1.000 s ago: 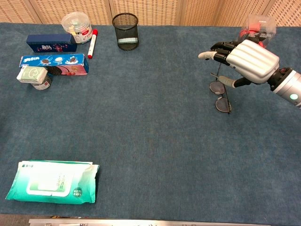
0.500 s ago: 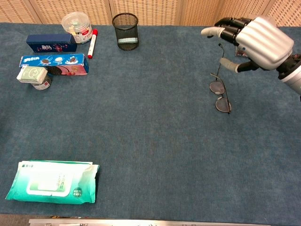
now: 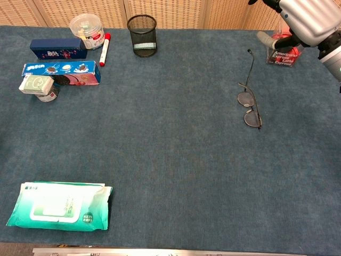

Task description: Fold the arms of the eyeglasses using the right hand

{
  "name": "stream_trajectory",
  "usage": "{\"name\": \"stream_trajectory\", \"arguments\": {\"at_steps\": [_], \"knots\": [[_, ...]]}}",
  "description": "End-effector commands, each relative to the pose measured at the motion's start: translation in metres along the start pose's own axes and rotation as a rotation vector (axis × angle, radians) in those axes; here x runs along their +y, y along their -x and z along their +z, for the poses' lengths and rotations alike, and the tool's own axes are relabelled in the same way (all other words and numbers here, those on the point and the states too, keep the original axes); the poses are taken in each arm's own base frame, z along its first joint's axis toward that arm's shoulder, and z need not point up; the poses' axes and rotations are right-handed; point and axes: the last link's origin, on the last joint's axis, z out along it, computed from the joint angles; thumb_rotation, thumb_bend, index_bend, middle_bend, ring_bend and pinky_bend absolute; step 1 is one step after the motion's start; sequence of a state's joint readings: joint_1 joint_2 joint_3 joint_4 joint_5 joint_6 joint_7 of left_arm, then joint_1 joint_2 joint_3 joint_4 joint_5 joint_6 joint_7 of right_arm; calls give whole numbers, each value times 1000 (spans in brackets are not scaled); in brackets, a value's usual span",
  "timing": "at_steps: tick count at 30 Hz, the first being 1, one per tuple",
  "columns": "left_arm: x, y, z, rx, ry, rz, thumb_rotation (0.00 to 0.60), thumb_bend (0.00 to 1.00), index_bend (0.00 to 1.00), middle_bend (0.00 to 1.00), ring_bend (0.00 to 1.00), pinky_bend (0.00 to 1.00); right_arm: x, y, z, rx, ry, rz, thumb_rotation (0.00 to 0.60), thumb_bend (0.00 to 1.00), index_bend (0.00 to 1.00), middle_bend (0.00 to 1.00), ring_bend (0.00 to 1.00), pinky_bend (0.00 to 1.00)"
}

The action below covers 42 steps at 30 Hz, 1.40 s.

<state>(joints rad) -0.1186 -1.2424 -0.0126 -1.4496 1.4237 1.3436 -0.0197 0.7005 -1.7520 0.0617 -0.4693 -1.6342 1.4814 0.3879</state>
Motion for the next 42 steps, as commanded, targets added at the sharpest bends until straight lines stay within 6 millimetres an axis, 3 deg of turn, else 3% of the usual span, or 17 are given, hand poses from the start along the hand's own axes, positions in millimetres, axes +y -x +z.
{"name": "stream_trajectory", "arguments": {"at_steps": [1, 10, 20, 42], "knots": [[0, 1, 0, -2, -1, -1, 600, 176, 425, 281, 259, 452, 2, 3, 4, 5, 24, 16, 600, 257, 183, 303, 178, 337], [-2, 2, 0, -5, -4, -3, 600, 177, 425, 281, 260, 452, 11, 6, 9, 24, 98, 12, 600, 80, 183, 311, 178, 337], [-2, 3, 0, -9, -7, -4, 600, 177, 425, 281, 260, 452, 17, 11, 14, 12, 147, 16, 600, 75, 183, 312, 178, 337], [-6, 4, -1, -14, -17, -13, 600, 177, 426, 282, 260, 453, 3, 26, 21, -39, 123, 89, 600, 47, 183, 314, 178, 337]]}}
